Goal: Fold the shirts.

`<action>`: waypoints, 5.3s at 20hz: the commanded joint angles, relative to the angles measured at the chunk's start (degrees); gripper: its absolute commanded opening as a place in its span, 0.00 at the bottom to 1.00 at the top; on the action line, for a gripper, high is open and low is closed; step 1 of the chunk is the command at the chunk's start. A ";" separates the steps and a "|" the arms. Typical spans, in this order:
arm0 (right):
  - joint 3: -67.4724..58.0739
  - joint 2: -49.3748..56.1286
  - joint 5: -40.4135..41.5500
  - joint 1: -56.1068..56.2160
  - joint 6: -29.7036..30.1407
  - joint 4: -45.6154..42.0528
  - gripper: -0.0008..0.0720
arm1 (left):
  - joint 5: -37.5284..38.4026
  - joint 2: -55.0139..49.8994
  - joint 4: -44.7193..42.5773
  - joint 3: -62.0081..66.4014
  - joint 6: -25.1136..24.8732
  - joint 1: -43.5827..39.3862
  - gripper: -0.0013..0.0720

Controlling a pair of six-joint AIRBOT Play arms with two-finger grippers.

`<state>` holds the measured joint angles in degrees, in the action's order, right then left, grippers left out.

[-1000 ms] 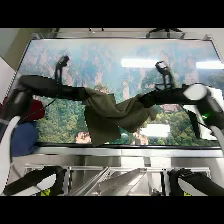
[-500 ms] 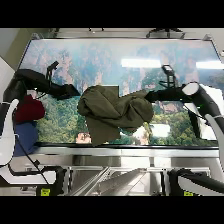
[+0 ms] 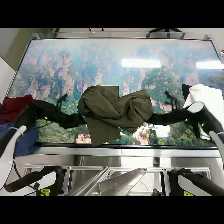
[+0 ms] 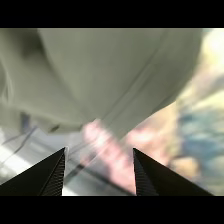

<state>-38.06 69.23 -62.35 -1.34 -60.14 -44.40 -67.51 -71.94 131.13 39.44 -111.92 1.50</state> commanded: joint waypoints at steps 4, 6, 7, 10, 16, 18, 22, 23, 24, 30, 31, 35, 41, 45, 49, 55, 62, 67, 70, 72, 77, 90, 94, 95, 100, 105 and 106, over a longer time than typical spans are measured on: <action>7.98 -0.42 13.51 8.39 4.85 10.84 0.65 | 11.98 -3.63 3.91 -3.13 -0.04 -13.68 0.98; 7.98 0.59 15.85 10.71 4.81 11.54 0.65 | 11.26 -7.02 3.85 0.02 -0.04 -16.39 0.98; 7.98 1.38 16.06 11.63 4.87 12.31 0.65 | 10.80 -8.39 3.85 1.44 -0.02 -17.11 0.98; 7.93 4.20 16.06 13.55 4.92 14.45 0.65 | 9.14 -11.58 3.80 4.52 0.09 -17.07 0.37; 7.80 6.27 17.81 15.23 16.65 29.05 0.31 | 7.10 -9.40 3.74 7.96 0.11 -15.47 0.17; 6.60 6.21 17.38 14.93 17.55 29.46 0.14 | 6.80 -5.97 3.34 9.62 0.11 -15.34 0.06; 0.76 -0.09 5.84 11.13 18.18 29.46 0.06 | 0.94 4.55 3.43 16.22 1.97 -11.45 0.04; -1.60 -3.61 2.97 9.46 18.10 29.51 0.06 | -1.46 7.72 3.43 18.93 2.54 -9.73 0.04; -4.85 -8.11 0.31 7.30 16.79 29.49 0.06 | -3.39 11.41 3.43 22.47 3.17 -7.65 0.04; -33.14 -33.22 -3.72 -9.97 12.59 27.76 0.06 | -0.37 30.73 3.37 51.58 3.58 2.80 0.04; -37.40 -35.43 -3.74 -12.66 11.63 26.88 0.05 | 0.22 32.30 3.37 56.70 3.56 4.04 0.04; -48.17 -38.97 -6.10 -17.16 11.21 25.62 0.06 | -1.33 33.88 3.54 70.34 3.54 9.33 0.04; -43.28 -32.09 -14.08 -16.65 8.44 32.92 0.06 | -8.57 25.14 4.11 68.65 5.51 7.32 0.04; -30.97 -23.61 -11.30 -5.14 12.26 31.47 0.06 | -6.29 14.34 2.14 56.98 3.48 -6.23 0.04; -20.65 -8.72 4.66 9.07 15.17 21.59 0.06 | 4.96 -1.31 -2.95 49.35 1.05 -16.11 0.04; -21.88 17.46 11.43 9.42 15.19 20.57 0.07 | 8.79 -24.13 -3.93 54.97 0.44 -16.63 0.04; -31.85 14.36 -3.87 -8.70 14.45 19.43 0.52 | -11.96 -28.55 -4.00 70.47 9.29 -7.15 0.96; -24.98 6.54 -22.36 -20.68 13.44 10.75 0.52 | -21.94 -17.73 -4.02 48.43 11.89 -6.01 0.95; -17.00 1.60 -16.59 -24.76 14.05 9.75 0.52 | -15.85 -7.80 -3.96 22.36 11.87 -10.40 0.95; -13.88 0.85 -15.91 -26.60 12.87 9.33 0.52 | -11.21 -2.23 -3.50 8.07 11.89 -12.94 0.95; -10.97 0.90 -16.33 -27.08 9.49 7.96 0.52 | 1.73 9.01 3.34 -12.92 11.87 -17.14 0.95; -8.41 0.79 -19.12 -27.08 11.67 -4.70 0.57 | 23.26 -2.71 4.87 -6.12 12.31 -32.09 0.04; -2.86 1.05 -16.39 -27.04 11.74 -6.99 0.73 | 20.70 -4.35 4.20 -2.43 11.69 -32.15 0.04; -1.01 1.09 -14.45 -26.58 11.74 -6.86 0.73 | 20.52 -4.28 3.54 -2.03 11.69 -32.15 0.04; 2.25 2.71 -9.77 -19.96 13.88 -7.56 0.73 | 19.34 -3.23 3.54 -1.97 11.69 -30.51 0.04; 2.21 6.97 -3.98 -15.15 13.86 -7.58 0.62 | 18.82 0.00 3.52 -1.97 11.72 -26.99 0.04; 2.14 7.28 -2.34 -14.95 13.86 -7.10 0.62 | 18.71 0.94 3.50 -1.97 11.69 -26.12 0.04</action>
<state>-36.07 74.83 -69.63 -18.20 -46.44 -51.64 -48.25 -72.93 134.65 37.41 -100.25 -26.63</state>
